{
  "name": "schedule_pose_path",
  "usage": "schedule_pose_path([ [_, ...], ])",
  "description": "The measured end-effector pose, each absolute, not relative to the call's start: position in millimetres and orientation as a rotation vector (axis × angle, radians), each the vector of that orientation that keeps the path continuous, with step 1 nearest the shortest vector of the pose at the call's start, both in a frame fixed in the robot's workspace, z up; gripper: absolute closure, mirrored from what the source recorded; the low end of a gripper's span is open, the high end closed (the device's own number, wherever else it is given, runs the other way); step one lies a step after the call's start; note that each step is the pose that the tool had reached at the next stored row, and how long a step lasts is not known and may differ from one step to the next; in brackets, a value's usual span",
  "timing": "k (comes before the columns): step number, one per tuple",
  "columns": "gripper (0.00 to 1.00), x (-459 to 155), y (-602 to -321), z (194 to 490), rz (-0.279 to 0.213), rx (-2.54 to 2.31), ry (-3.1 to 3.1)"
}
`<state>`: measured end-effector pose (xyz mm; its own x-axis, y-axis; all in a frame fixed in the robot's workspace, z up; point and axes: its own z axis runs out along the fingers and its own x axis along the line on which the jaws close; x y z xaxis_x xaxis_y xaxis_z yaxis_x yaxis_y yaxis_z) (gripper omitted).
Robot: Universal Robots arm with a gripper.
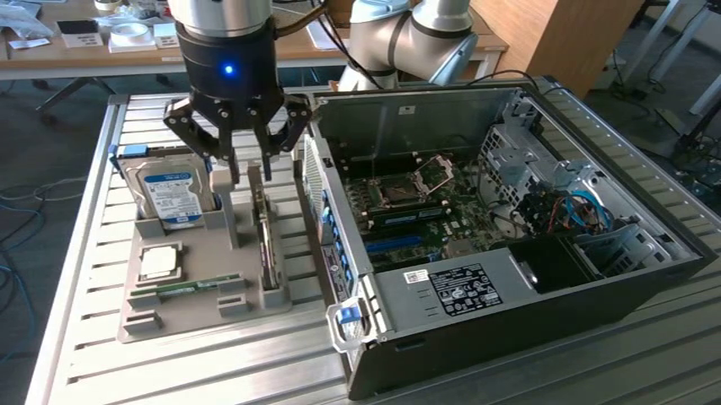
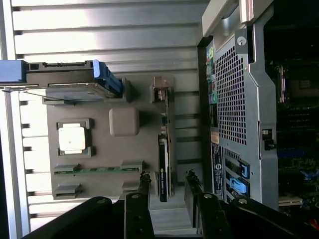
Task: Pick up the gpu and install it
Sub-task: 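Pick up the gpu and move the gpu toward the slot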
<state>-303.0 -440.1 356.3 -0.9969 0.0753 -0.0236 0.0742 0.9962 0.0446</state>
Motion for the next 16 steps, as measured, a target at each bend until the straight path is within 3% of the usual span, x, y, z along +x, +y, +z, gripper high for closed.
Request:
schedule_pose_path([
  [16, 0.58, -303, -440, 340, 0.068, 0.117, 3.114],
])
